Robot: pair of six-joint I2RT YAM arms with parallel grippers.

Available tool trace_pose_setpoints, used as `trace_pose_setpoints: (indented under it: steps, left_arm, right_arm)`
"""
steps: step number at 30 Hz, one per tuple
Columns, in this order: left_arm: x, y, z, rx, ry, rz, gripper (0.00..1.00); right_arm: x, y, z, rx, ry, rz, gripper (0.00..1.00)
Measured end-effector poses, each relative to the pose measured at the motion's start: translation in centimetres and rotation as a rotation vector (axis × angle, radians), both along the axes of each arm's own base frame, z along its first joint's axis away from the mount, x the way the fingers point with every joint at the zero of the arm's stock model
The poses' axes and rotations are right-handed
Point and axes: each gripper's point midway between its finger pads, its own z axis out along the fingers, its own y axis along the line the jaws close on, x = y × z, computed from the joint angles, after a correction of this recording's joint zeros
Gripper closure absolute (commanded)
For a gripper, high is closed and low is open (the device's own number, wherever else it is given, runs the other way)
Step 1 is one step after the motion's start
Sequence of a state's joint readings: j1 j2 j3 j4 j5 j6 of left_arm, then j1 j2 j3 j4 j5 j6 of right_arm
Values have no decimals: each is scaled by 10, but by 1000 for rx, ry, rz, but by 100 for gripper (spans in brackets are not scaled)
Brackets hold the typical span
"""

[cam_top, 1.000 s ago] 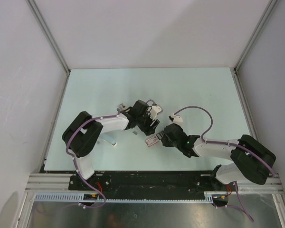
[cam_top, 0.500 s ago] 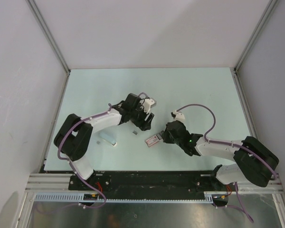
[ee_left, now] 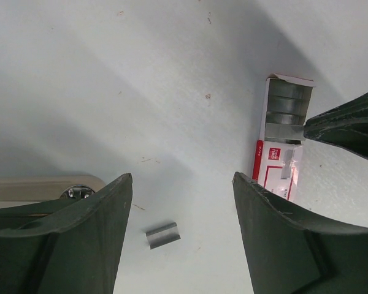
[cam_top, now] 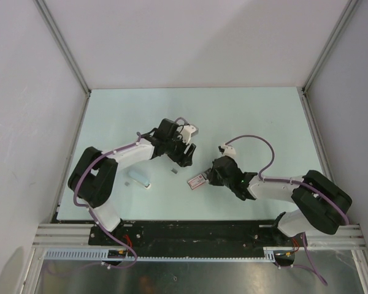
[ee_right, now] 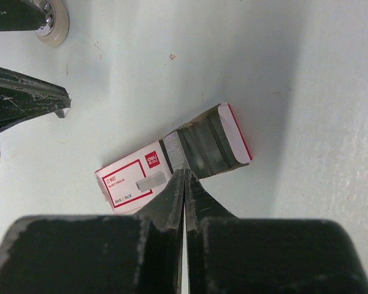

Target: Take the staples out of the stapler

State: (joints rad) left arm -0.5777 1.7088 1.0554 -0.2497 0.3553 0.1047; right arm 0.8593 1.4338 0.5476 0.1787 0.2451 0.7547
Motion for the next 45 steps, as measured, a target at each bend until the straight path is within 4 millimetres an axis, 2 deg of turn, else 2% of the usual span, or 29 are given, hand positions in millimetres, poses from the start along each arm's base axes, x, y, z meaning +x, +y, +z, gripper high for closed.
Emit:
trace_pose_setpoints:
  steps: [10, 20, 23, 28, 32, 36, 40, 45]
  left_arm:
    - [1, 1, 0, -1, 0, 2, 29]
    - [-1, -1, 1, -8, 5, -5, 28]
    - [-1, -1, 1, -7, 4, -6, 28]
    - [3, 4, 2, 22, -47, -40, 28]
    - [-1, 18, -2, 90, -110, -112, 28]
    - [-18, 41, -14, 189, -169, -260, 29]
    - [-39, 61, -20, 267, -223, -436, 29]
    - [-54, 69, -20, 294, -293, -631, 30]
  right_arm:
    - [-1, -1, -9, -25, 12, 4, 100]
    - [-3, 0, -6, -27, 1, 7, 100]
    - [-3, -1, 6, -9, -16, 8, 100]
    - [-1, 0, 38, 46, -71, 8, 97]
    - [2, 1, 69, 89, -122, 5, 94]
    - [9, -8, 97, 120, -173, -16, 93]
    - [15, -28, 107, 109, -189, -58, 92]
    - [20, -47, 111, 91, -195, -96, 92]
